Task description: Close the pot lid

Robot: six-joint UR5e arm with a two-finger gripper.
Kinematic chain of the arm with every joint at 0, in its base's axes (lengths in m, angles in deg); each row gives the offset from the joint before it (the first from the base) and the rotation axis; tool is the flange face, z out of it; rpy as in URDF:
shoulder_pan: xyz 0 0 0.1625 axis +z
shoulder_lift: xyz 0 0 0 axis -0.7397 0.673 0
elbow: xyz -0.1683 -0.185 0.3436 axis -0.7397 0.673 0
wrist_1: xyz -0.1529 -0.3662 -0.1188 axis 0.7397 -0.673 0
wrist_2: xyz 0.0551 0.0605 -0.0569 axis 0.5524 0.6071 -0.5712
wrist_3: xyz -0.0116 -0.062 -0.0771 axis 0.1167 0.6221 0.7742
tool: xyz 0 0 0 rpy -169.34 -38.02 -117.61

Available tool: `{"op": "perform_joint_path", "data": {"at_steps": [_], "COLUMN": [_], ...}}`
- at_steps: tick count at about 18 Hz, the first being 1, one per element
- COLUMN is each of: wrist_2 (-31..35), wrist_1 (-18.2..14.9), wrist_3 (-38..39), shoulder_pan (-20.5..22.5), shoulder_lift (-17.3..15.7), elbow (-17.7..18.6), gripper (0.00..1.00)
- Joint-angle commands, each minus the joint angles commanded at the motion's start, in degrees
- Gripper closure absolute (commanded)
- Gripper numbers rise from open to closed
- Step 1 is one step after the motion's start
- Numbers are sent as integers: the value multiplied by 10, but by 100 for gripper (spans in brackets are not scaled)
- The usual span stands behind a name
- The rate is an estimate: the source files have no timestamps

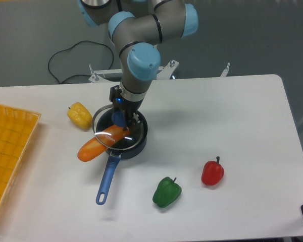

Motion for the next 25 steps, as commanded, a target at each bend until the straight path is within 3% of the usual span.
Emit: {"op": "perform_joint_path", "data": {"at_steps": [18, 21, 23, 25], "wrist_2": [4, 4, 4, 4], "wrist_1": [0, 0, 0, -1], "wrist_3": [-14, -15, -18, -23], "shoulder_pan": [-1, -1, 0, 0], "shoulder_lift": [4, 6, 9, 10], "elbow": [4, 4, 2, 2], "gripper": [46, 33, 16, 16]}}
